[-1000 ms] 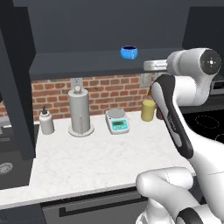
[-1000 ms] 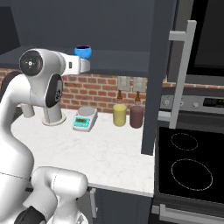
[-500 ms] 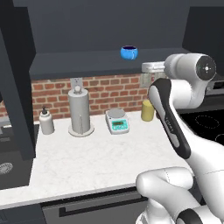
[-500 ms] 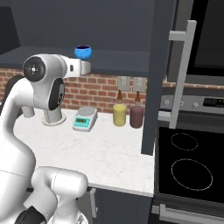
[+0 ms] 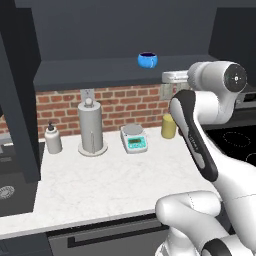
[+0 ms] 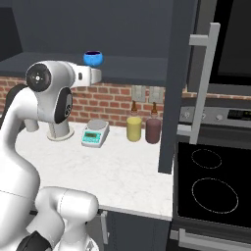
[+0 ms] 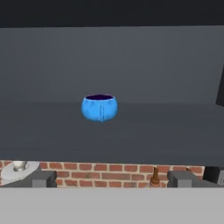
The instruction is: Gather all objects into one cabinet and sort the glasses and bowls to opposite sides.
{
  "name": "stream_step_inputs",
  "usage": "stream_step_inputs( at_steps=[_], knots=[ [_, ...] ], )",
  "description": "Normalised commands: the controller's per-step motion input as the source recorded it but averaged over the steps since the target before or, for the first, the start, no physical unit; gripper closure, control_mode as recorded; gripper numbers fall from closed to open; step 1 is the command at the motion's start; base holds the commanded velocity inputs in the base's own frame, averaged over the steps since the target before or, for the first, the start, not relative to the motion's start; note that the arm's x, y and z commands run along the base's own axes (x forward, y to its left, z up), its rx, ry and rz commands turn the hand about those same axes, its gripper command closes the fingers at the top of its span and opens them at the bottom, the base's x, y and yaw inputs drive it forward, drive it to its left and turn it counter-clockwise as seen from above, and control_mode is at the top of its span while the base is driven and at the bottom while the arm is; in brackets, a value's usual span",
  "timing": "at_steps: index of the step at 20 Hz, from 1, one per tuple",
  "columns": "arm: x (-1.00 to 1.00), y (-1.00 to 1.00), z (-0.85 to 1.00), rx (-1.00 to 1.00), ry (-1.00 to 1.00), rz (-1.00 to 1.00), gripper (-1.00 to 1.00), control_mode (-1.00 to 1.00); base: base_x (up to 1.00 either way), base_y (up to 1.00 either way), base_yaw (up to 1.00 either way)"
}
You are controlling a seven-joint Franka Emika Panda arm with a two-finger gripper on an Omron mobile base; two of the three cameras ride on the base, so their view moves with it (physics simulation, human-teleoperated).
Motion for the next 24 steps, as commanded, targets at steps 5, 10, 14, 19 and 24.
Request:
stream_step_inputs(
  at_steps=[5, 10, 14, 19, 24],
  knots=[
    [0.11, 0.00, 0.00, 0.00, 0.00, 0.00, -1.00, -1.00, 0.00, 0.00, 0.00],
    [0.49, 0.00, 0.02, 0.00, 0.00, 0.00, -1.00, -1.00, 0.00, 0.00, 0.00],
    [0.55, 0.00, 0.10, 0.00, 0.00, 0.00, -1.00, -1.00, 0.00, 0.00, 0.00],
    [0.48, 0.00, 0.10, 0.00, 0.01, 0.00, -1.00, -1.00, 0.00, 0.00, 0.00],
    [0.40, 0.06, 0.02, 0.00, 0.03, 0.00, -1.00, -1.00, 0.00, 0.00, 0.00]
  ],
)
